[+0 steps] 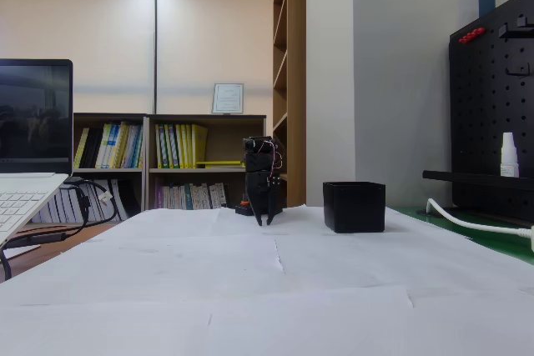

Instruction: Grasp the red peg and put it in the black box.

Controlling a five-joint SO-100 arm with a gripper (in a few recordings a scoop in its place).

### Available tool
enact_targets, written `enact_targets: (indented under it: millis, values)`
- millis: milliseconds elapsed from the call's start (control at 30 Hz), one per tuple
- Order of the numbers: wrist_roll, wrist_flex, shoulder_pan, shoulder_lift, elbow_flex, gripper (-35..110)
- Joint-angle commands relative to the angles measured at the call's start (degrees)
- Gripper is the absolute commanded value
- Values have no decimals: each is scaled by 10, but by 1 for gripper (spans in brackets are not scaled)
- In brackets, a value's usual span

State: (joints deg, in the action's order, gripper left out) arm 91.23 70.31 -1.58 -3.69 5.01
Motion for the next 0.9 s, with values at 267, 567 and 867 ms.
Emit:
enact_targets:
  millis: [267,567,867]
  values:
    - [-21,149,7,127,10,0]
    - [-22,158,-18,143,10,0]
    - [-22,158,-17,143,10,0]
